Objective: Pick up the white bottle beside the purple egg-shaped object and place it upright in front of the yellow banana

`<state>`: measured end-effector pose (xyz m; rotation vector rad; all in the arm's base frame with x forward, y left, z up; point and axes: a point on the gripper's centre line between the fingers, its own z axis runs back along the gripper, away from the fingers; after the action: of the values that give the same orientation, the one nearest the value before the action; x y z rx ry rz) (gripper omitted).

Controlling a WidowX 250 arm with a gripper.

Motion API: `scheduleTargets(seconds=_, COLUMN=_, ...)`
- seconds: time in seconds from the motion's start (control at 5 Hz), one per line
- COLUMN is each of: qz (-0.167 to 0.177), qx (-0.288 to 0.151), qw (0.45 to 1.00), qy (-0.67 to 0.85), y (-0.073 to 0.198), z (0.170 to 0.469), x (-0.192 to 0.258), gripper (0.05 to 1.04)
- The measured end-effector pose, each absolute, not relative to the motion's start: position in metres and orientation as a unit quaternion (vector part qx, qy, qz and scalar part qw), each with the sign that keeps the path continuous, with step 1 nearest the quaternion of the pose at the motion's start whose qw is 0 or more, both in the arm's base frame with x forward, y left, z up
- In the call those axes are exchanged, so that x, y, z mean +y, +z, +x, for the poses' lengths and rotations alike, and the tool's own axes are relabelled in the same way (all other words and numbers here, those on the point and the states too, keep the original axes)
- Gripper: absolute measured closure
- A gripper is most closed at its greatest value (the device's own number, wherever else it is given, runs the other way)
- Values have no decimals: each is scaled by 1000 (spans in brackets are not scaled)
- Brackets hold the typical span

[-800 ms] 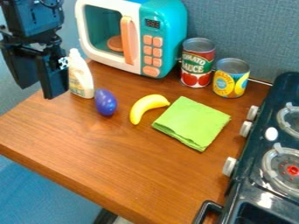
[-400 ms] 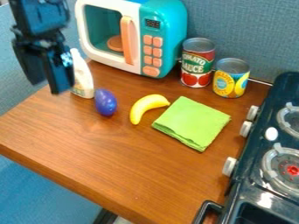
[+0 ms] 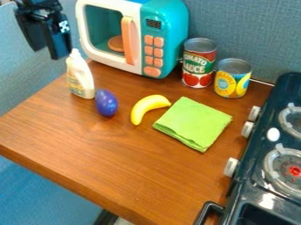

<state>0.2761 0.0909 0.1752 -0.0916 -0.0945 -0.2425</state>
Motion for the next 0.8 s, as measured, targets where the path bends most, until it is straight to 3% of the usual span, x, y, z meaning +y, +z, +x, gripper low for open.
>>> scheduleTargets(seconds=0.4, qz=27, qx=-57, qw=994, qy=-93, y=162, z=300, x=123, gripper=83)
scheduleTargets(seconds=0.6, qz=28, qx=-85, qw=995, qy=-49, y=150, z=309, x=144, gripper=83)
scheduleTargets(seconds=0.8, qz=25, qx=-85, qw=996, qy=-17, y=137, z=322, x=156, gripper=83)
